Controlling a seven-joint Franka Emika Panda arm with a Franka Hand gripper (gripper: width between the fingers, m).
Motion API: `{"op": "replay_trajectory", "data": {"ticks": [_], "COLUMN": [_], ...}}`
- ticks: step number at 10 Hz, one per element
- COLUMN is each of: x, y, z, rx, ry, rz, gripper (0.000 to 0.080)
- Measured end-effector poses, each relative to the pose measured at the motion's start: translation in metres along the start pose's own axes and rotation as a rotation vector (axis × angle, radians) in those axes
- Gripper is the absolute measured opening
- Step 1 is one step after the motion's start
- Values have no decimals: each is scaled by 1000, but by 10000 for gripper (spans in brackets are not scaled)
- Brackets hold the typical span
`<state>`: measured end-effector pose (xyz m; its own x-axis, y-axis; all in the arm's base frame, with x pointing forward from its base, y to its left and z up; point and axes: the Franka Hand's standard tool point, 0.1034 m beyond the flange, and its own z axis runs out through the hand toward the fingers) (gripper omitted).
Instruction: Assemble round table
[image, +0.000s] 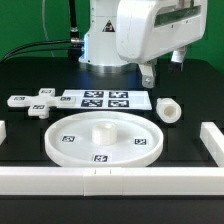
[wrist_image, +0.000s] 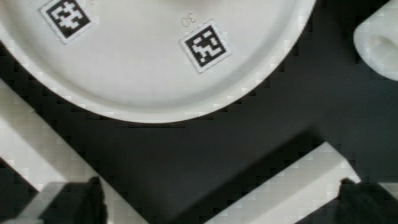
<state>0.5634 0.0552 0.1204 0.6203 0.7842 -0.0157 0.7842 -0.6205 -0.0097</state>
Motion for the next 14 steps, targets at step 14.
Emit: {"op": "replay_trajectory", "data": {"ticks": [14], "x": [-68], "y": [51], "z": [85], "rx": [58], "ry": [-5], "rz": [-114], "gripper": [650]}}
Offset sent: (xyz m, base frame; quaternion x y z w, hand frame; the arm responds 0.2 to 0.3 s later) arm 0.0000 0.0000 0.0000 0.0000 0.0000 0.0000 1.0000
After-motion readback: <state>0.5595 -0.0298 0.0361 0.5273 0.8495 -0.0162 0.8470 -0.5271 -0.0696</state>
